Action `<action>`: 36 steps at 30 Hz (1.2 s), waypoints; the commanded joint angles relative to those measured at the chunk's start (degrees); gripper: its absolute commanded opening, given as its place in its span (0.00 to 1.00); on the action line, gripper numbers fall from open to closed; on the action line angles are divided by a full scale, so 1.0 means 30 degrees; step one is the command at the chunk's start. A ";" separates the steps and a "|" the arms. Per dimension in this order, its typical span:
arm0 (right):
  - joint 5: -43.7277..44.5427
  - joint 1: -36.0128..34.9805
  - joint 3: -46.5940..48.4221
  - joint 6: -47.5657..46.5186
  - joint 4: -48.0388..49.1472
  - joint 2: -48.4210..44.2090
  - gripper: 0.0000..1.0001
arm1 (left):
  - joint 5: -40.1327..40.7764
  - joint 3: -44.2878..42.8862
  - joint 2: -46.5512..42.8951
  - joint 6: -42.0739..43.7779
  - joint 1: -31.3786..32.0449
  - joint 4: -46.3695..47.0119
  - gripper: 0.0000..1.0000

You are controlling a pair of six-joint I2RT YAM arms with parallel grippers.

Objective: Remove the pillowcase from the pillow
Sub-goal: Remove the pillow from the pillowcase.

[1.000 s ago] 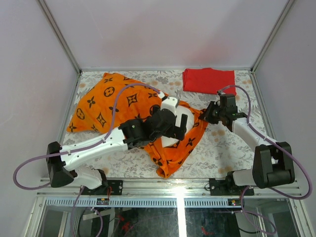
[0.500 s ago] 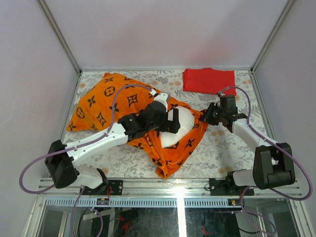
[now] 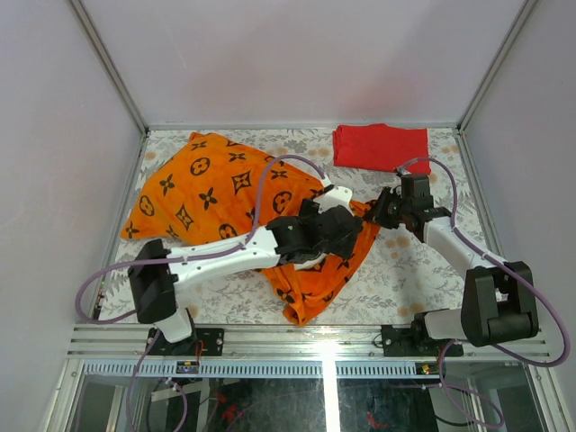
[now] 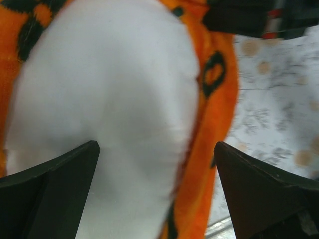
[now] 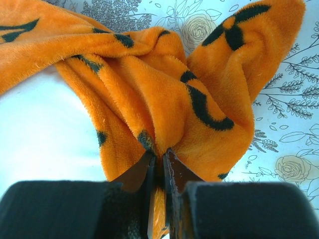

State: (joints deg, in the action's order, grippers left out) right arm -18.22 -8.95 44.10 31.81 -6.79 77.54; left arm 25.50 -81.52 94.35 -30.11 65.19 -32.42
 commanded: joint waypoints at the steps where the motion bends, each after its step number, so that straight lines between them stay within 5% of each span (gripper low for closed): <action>1: 0.0152 0.0054 -0.0334 -0.0830 -0.0902 -0.0763 0.12 | 0.3743 0.0232 0.0828 -0.0643 -0.0133 -0.1552 1.00; 10: -0.0195 0.0054 -0.1002 -0.0728 -0.0658 -0.0843 0.14 | 0.4129 0.2292 0.4050 -0.1683 -0.0971 -0.0812 0.97; 15: -0.0182 0.0063 -0.1289 -0.0919 -0.0863 -0.1229 0.14 | 0.3810 0.2975 0.3361 -0.2043 -0.1375 -0.0437 0.99; 22: -0.0338 0.0054 -0.1645 -0.0925 -0.0714 -0.1252 0.15 | -0.7261 0.6822 -0.0887 -0.1030 -0.4346 0.6459 1.00; 31: -0.0402 0.0054 -0.1801 -0.0905 -0.0854 -0.1756 0.15 | -0.2083 0.5578 0.1399 -0.1326 -0.4936 0.3074 1.00; 36: -0.0398 0.0069 -0.1862 -0.0853 -0.0873 -0.1769 0.15 | 0.2224 0.4012 0.3619 -0.1766 -0.3420 0.0849 1.00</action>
State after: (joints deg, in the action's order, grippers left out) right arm -19.53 -8.95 39.42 30.44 -4.84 73.65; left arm 15.73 -68.23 97.10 -35.22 53.56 -17.15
